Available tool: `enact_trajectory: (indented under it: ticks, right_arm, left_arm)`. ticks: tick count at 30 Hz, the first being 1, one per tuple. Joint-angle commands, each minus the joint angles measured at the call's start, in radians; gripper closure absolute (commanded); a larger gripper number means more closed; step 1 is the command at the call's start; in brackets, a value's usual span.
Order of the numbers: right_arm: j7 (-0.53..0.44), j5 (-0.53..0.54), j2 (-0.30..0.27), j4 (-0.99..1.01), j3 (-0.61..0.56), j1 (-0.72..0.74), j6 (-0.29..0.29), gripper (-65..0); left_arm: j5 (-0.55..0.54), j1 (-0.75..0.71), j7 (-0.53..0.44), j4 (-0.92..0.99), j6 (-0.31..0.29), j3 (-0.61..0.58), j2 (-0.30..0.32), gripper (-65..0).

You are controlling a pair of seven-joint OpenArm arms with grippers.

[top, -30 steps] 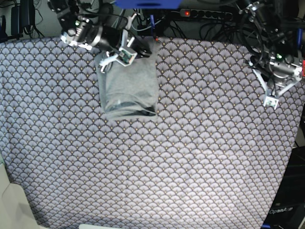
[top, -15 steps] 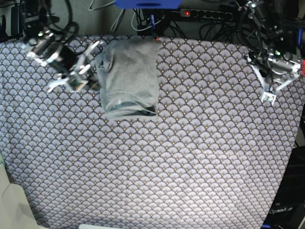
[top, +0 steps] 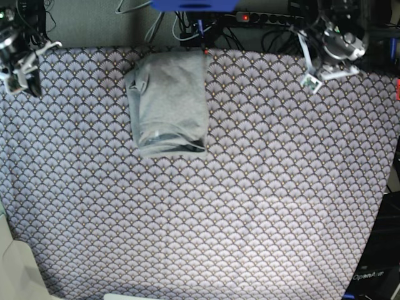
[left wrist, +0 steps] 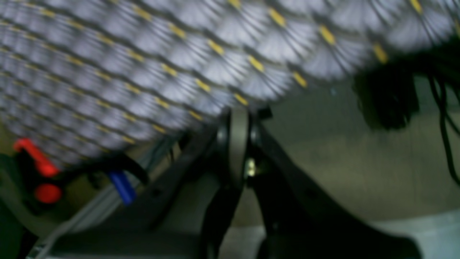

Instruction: Fold the T-shirt properly

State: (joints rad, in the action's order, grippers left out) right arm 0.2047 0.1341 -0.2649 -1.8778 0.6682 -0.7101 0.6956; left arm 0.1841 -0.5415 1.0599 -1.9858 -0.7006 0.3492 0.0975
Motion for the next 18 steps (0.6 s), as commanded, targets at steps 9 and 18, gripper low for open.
enact_trajectory:
  ticks: [9,18]
  right_arm:
    - [-0.273,0.012,0.059,0.292,0.167,-0.147,0.003,-0.9]
    - [-0.578,-0.067,0.031,0.895,0.167,-0.084,0.003,-0.9]
  left_arm:
    - [-0.002,-0.171,-0.158,0.015,0.002,-0.065,-0.003,0.0]
    - [0.030,-0.162,-0.407,0.428,0.002,-0.057,-0.005,0.0]
